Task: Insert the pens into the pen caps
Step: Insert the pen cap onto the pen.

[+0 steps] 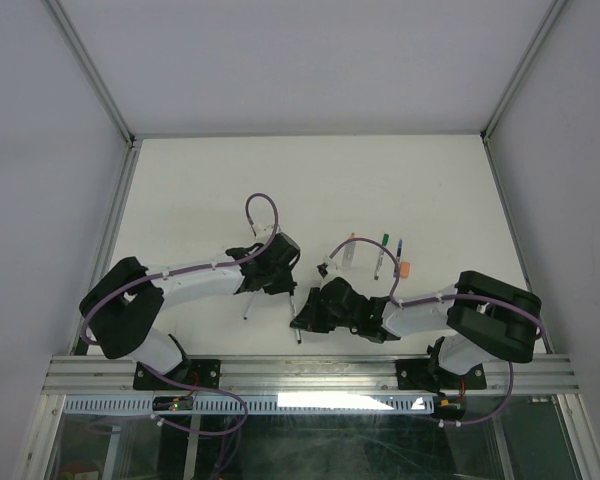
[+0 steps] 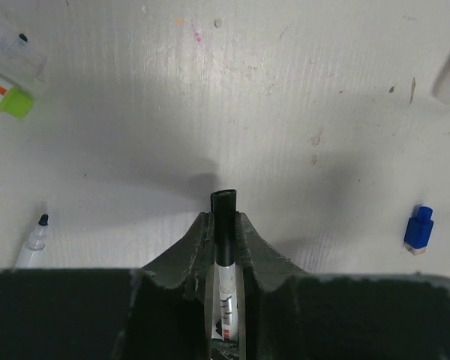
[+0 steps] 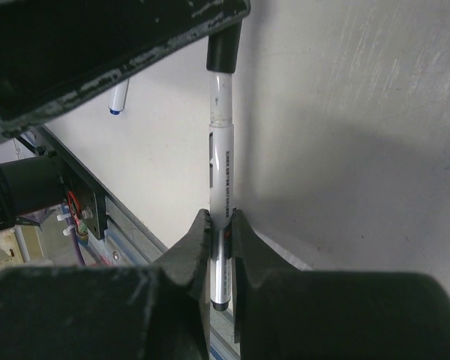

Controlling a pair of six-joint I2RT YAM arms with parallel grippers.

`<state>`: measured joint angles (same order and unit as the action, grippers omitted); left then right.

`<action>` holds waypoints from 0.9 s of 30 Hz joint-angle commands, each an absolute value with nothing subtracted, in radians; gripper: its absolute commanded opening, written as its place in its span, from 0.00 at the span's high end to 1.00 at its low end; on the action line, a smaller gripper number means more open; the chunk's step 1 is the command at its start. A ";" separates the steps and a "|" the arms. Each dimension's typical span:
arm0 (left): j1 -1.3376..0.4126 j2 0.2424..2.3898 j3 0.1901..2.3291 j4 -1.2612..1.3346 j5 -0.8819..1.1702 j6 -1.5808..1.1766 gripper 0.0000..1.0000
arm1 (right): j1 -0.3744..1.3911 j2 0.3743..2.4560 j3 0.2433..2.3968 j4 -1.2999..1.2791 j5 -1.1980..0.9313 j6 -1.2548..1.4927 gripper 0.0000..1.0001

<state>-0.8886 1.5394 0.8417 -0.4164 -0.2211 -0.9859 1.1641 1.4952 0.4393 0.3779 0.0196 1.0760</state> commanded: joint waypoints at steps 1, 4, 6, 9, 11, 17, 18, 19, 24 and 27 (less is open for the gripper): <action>-0.885 1.462 0.803 -0.367 -0.176 -1.013 1.00 | 1.171 1.513 0.456 0.357 0.065 1.067 1.00; -0.885 1.438 0.779 -0.367 -0.174 -1.023 1.00 | 1.169 1.510 0.456 0.351 0.072 1.066 1.00; -0.885 1.436 0.768 -0.367 -0.172 -1.027 1.00 | 1.170 1.510 0.458 0.345 0.077 1.065 1.00; -0.885 1.393 0.761 -0.367 -0.163 -1.032 1.00 | 1.170 1.512 0.469 0.332 0.085 1.058 1.00; -0.887 1.384 0.759 -0.365 -0.154 -1.038 1.00 | 1.171 1.516 0.479 0.326 0.088 1.055 1.00; -0.891 1.376 0.754 -0.350 -0.124 -1.053 1.00 | 1.170 1.516 0.516 0.310 0.151 0.992 1.00; -0.891 1.376 0.755 -0.349 -0.122 -1.054 1.00 | 1.169 1.512 0.523 0.303 0.167 0.973 1.00; -0.891 1.376 0.754 -0.350 -0.121 -1.055 1.00 | 1.170 1.507 0.528 0.299 0.180 0.948 1.00; -0.891 1.362 0.749 -0.350 -0.122 -1.051 1.00 | 1.170 1.465 0.537 0.286 0.235 0.818 1.00; -0.892 1.349 0.753 -0.351 -0.120 -1.048 1.00 | 1.170 1.441 0.536 0.258 0.266 0.792 1.00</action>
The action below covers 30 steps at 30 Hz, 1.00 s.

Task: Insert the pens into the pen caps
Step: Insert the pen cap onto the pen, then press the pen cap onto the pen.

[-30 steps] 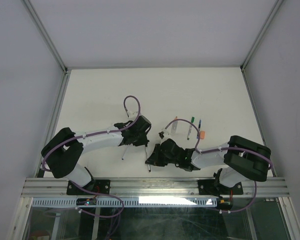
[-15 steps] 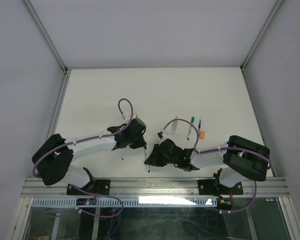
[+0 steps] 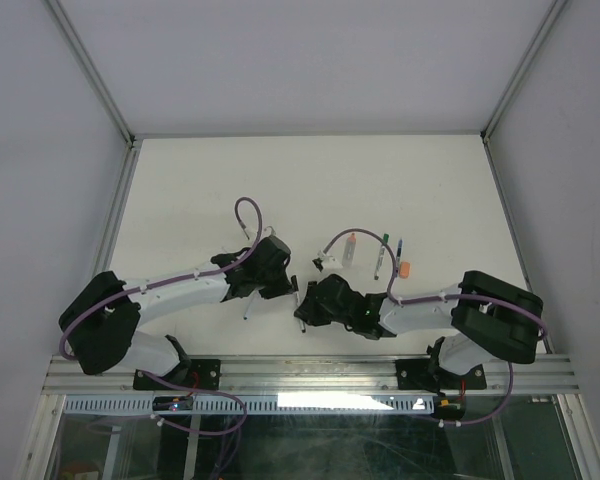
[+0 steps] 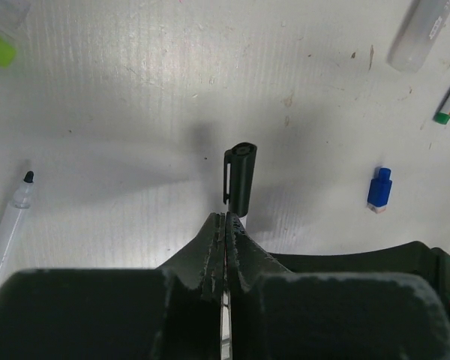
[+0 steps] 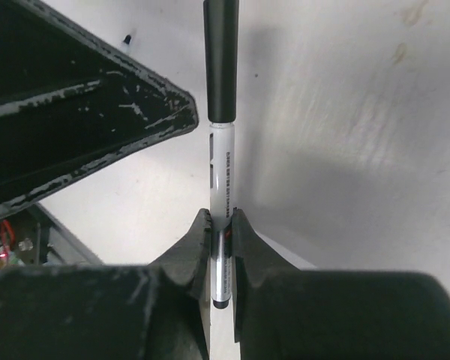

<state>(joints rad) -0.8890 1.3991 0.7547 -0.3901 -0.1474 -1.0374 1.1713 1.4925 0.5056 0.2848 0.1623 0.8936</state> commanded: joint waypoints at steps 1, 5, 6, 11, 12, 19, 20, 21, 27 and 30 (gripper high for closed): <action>-0.891 1.341 0.758 -0.355 -0.124 -1.047 1.00 | 1.169 1.435 0.537 0.244 0.275 0.792 1.00; -0.891 1.277 0.779 -0.373 -0.150 -1.040 0.94 | 1.170 1.406 0.528 0.194 0.298 0.807 1.00; -0.890 1.259 0.786 -0.376 -0.159 -1.037 0.88 | 1.170 1.391 0.519 0.192 0.300 0.814 1.00; -0.890 1.162 0.809 -0.382 -0.200 -1.003 0.62 | 1.171 1.263 0.459 0.204 0.277 0.803 1.00; -0.890 1.145 0.816 -0.382 -0.208 -0.991 0.58 | 1.173 1.229 0.452 0.205 0.267 0.792 1.00; -0.890 1.075 0.890 -0.337 -0.230 -0.882 0.38 | 1.173 0.995 0.423 0.223 0.166 0.739 1.00; -0.891 1.069 0.896 -0.320 -0.220 -0.868 0.37 | 1.172 0.976 0.426 0.221 0.151 0.736 1.00; -0.891 1.066 0.901 -0.301 -0.207 -0.857 0.35 | 1.172 0.960 0.431 0.218 0.134 0.730 1.00; -0.890 1.071 0.933 -0.241 -0.138 -0.831 0.32 | 1.172 0.887 0.449 0.230 0.076 0.721 1.00; -0.890 1.072 0.933 -0.221 -0.104 -0.825 0.33 | 1.172 0.854 0.455 0.211 0.100 0.723 1.00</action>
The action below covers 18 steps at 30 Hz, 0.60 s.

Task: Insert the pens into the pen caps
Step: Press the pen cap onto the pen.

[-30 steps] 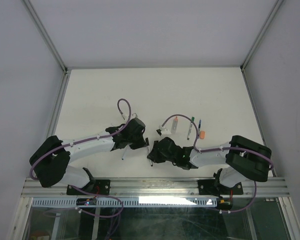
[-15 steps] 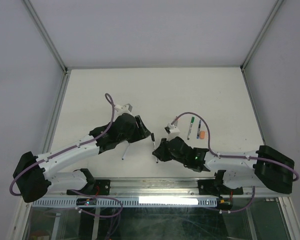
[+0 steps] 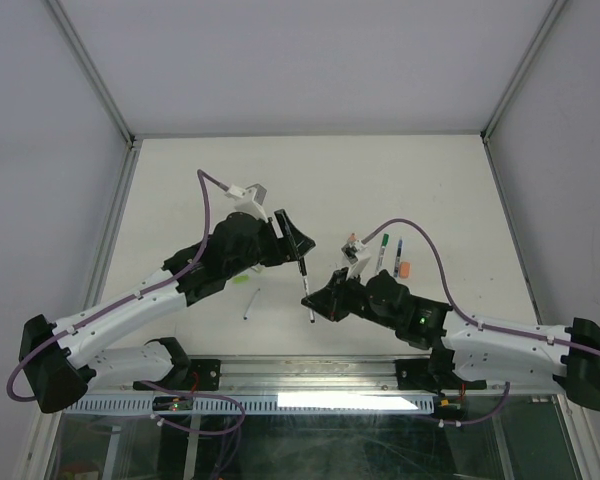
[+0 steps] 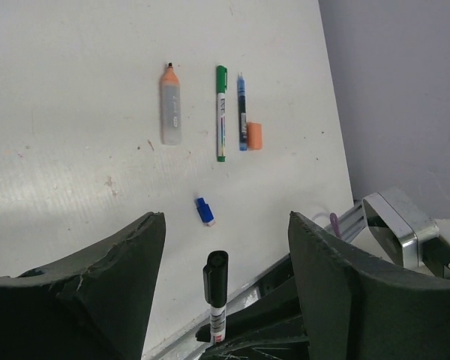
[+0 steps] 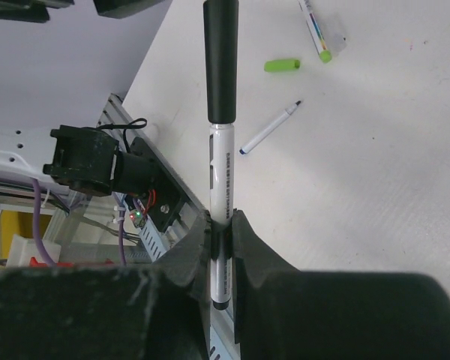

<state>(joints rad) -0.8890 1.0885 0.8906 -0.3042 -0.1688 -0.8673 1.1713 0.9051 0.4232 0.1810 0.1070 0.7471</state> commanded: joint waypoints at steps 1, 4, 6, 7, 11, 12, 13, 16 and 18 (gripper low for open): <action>-0.890 1.072 0.929 -0.215 -0.095 -0.824 0.33 | 1.172 0.846 0.458 0.205 0.108 0.722 1.00; -0.890 1.074 0.920 -0.207 -0.078 -0.827 0.34 | 1.173 0.826 0.460 0.201 0.118 0.717 1.00; -0.890 1.081 0.920 -0.202 -0.058 -0.831 0.35 | 1.172 0.827 0.468 0.193 0.124 0.713 1.00; -0.890 1.085 0.922 -0.198 -0.043 -0.833 0.36 | 1.172 0.829 0.475 0.187 0.126 0.712 1.00; -0.890 1.092 0.919 -0.158 0.017 -0.845 0.46 | 1.171 0.835 0.485 0.185 0.139 0.711 1.00; -0.890 1.093 0.914 -0.149 0.023 -0.848 0.49 | 1.171 0.832 0.487 0.185 0.149 0.712 1.00; -0.891 1.095 0.913 -0.144 0.025 -0.851 0.51 | 1.172 0.829 0.485 0.185 0.155 0.713 1.00; -0.891 1.102 0.907 -0.144 0.030 -0.847 0.54 | 1.171 0.806 0.480 0.186 0.182 0.715 1.00; -0.890 1.108 0.904 -0.142 0.033 -0.846 0.55 | 1.171 0.793 0.478 0.185 0.192 0.715 1.00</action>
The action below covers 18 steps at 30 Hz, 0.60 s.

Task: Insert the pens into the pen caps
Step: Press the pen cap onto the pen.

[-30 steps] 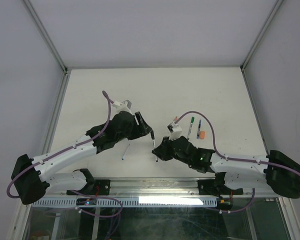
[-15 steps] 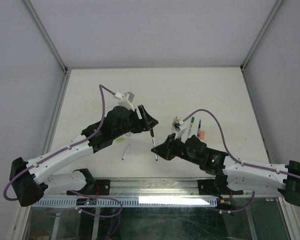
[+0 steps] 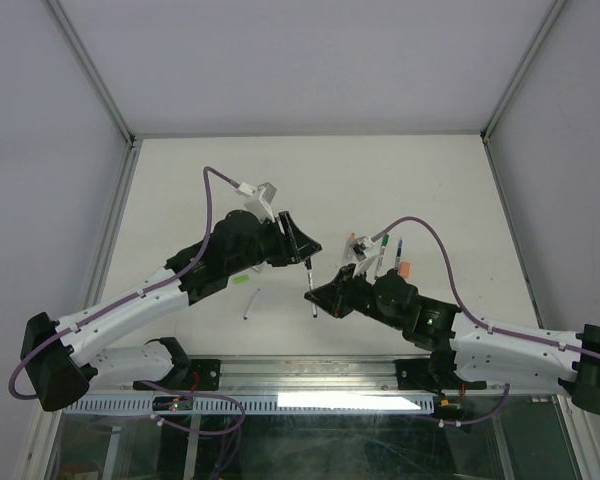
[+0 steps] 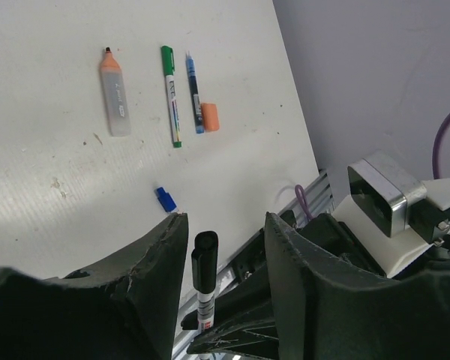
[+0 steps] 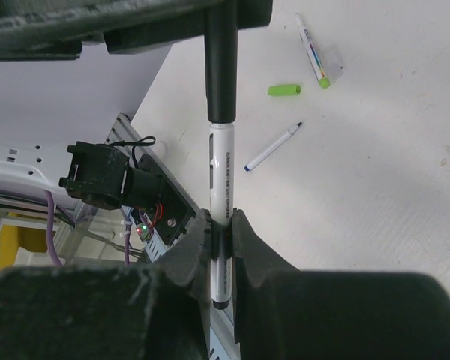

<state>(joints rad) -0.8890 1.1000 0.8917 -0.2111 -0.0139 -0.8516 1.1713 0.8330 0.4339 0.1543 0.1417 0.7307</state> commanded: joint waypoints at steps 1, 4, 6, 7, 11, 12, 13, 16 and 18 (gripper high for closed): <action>-0.890 1.111 0.902 -0.143 0.036 -0.845 0.55 | 1.172 0.789 0.478 0.181 0.194 0.713 1.00; -0.890 1.124 0.905 -0.142 0.050 -0.844 0.56 | 1.172 0.783 0.481 0.170 0.195 0.710 1.00; -0.890 1.134 0.908 -0.139 0.063 -0.842 0.58 | 1.170 0.783 0.484 0.169 0.193 0.710 1.00; -0.891 1.137 0.908 -0.136 0.069 -0.841 0.60 | 1.171 0.782 0.483 0.170 0.193 0.710 1.00; -0.890 1.140 0.906 -0.131 0.073 -0.837 0.72 | 1.171 0.785 0.482 0.170 0.198 0.710 1.00; -0.890 1.139 0.905 -0.131 0.069 -0.837 0.75 | 1.171 0.785 0.483 0.169 0.199 0.710 1.00; -0.890 1.138 0.904 -0.130 0.068 -0.839 0.79 | 1.171 0.786 0.483 0.168 0.199 0.709 1.00; -0.890 1.138 0.902 -0.131 0.067 -0.843 0.91 | 1.171 0.789 0.485 0.160 0.208 0.707 1.00; -0.890 1.142 0.900 -0.131 0.066 -0.848 0.99 | 1.171 0.789 0.486 0.154 0.234 0.703 1.00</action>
<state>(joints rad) -0.8890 1.1465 0.8913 -0.1898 0.0383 -0.8383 1.1713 0.7986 0.4339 0.1429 0.1791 0.7265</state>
